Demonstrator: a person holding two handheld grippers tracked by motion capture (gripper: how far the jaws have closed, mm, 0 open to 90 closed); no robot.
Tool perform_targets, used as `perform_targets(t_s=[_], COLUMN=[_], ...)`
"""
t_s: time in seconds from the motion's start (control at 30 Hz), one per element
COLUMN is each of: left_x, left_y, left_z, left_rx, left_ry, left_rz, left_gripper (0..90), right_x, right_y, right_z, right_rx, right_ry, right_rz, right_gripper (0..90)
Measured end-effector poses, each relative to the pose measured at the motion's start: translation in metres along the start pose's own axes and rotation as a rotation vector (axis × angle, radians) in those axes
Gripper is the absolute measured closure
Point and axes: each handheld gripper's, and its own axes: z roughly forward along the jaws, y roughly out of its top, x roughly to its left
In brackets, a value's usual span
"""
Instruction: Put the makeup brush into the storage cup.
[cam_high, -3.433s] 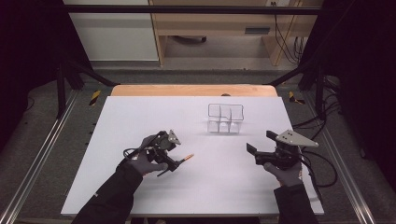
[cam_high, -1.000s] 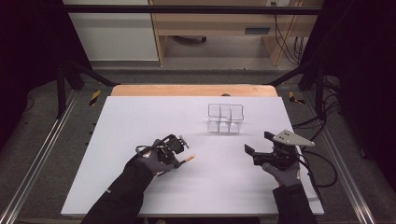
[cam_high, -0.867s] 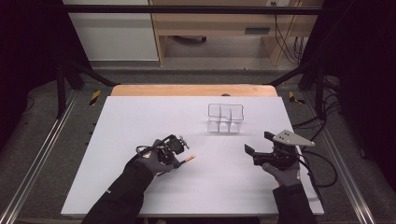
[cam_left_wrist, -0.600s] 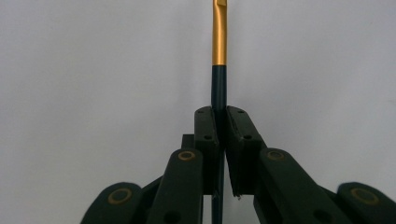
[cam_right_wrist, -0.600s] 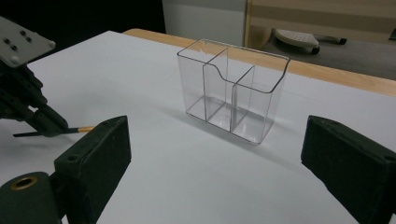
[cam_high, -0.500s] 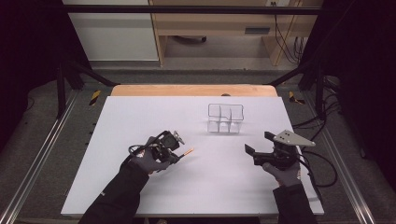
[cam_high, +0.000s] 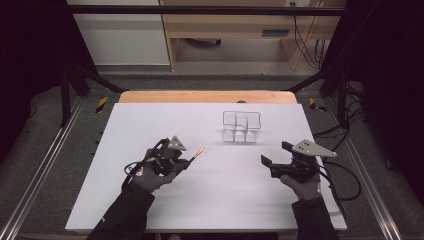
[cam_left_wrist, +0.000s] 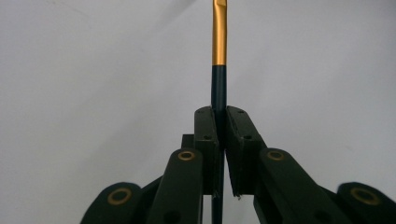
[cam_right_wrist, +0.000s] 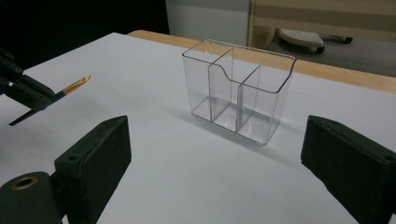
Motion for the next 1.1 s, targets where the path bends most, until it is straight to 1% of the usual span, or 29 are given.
perform_targets(t_s=[0.03,0.07,0.1,0.13,0.17,0.2,0.23,0.27,0.33,0.37,0.43,0.47,0.5,0.53,0.6,0.63,0.67,0.7,0.73,0.83,0.9,0.97,1.0,1.07,1.1], left_x=[0.0,0.0,0.0,0.0,0.0,0.001,0.001,0.001,0.001,0.001,0.0,0.0,-0.001,-0.001,-0.001,0.0,0.0,0.0,-0.001,-0.004,-0.004,-0.005,-0.005,-0.007,-0.007], left_y=[-0.002,-0.002,-0.004,-0.006,-0.006,-0.009,-0.009,-0.012,-0.015,-0.015,-0.02,-0.02,-0.023,-0.024,-0.026,-0.027,-0.028,-0.028,-0.029,-0.03,-0.03,-0.031,-0.031,-0.032,-0.032], left_z=[-0.002,-0.002,-0.004,-0.007,-0.007,-0.011,-0.011,-0.014,-0.017,-0.017,-0.02,-0.02,-0.021,-0.021,-0.022,-0.023,-0.024,-0.024,-0.025,-0.026,-0.026,-0.027,-0.027,-0.028,-0.028], left_rx=[-0.017,-0.017,-0.038,-0.07,-0.07,-0.108,-0.108,-0.138,-0.166,-0.166,-0.197,-0.197,-0.22,-0.226,-0.238,-0.249,-0.263,-0.263,-0.286,-0.316,-0.319,-0.341,-0.341,-0.362,-0.362], left_ry=[0.001,0.001,0.004,0.009,0.009,0.014,0.014,0.022,0.023,0.023,0.033,0.033,0.034,0.026,0.043,0.039,0.045,0.045,0.054,0.066,0.067,0.075,0.075,0.092,0.092], left_rz=[-0.01,-0.01,-0.02,-0.036,-0.036,-0.052,-0.052,-0.066,-0.078,-0.078,-0.089,-0.089,-0.104,-0.113,-0.118,-0.127,-0.131,-0.131,-0.143,-0.166,-0.174,-0.192,-0.192,-0.206,-0.206], left_gripper=[82.5,82.5,82.5,82.5,82.5,82.5,82.5,82.5,82.5,82.5,82.5,82.5,82.5,82.5,82.5,82.5,82.5,82.5,82.5,82.5,82.5,82.5,82.5,82.5,82.5], right_x=[0.0,0.0,0.001,0.001,0.001,0.001,0.001,0.002,0.003,0.004,0.005,0.006,0.007,0.008,0.01,0.011,0.012,0.012,0.014,0.018,0.02,0.023,0.023,0.027,0.027], right_y=[0.0,0.0,0.0,0.0,0.0,0.0,0.0,0.0,0.0,0.0,0.001,0.002,0.002,0.002,0.003,0.003,0.004,0.004,0.005,0.007,0.008,0.009,0.009,0.011,0.011], right_z=[0.0,0.0,0.0,0.0,0.0,0.001,0.001,0.002,0.002,0.001,0.002,0.002,0.003,0.003,0.003,0.003,0.003,0.003,0.002,0.002,0.003,0.004,0.004,0.006,0.006], right_rx=[-0.001,-0.001,-0.001,-0.001,-0.001,0.002,-0.001,-0.002,-0.005,-0.007,-0.013,-0.015,-0.015,-0.016,-0.027,-0.029,-0.033,-0.033,-0.042,-0.05,-0.054,-0.051,-0.051,-0.052,-0.052], right_ry=[0.003,0.003,0.005,0.005,0.005,0.008,0.01,0.013,0.014,0.016,0.022,0.025,0.028,0.03,0.037,0.042,0.043,0.043,0.051,0.062,0.063,0.066,0.066,0.075,0.075], right_rz=[0.003,0.003,0.004,0.002,0.002,0.005,0.006,0.009,0.013,0.012,0.016,0.017,0.02,0.02,0.027,0.03,0.031,0.031,0.034,0.04,0.036,0.035,0.035,0.037,0.037], right_gripper=[8.9,8.9,8.8,8.9,8.9,8.9,8.9,8.9,8.8,8.9,8.8,8.8,8.8,8.7,8.7,8.6,8.5,8.5,8.5,8.4,8.4,8.3,8.3,8.3,8.3])
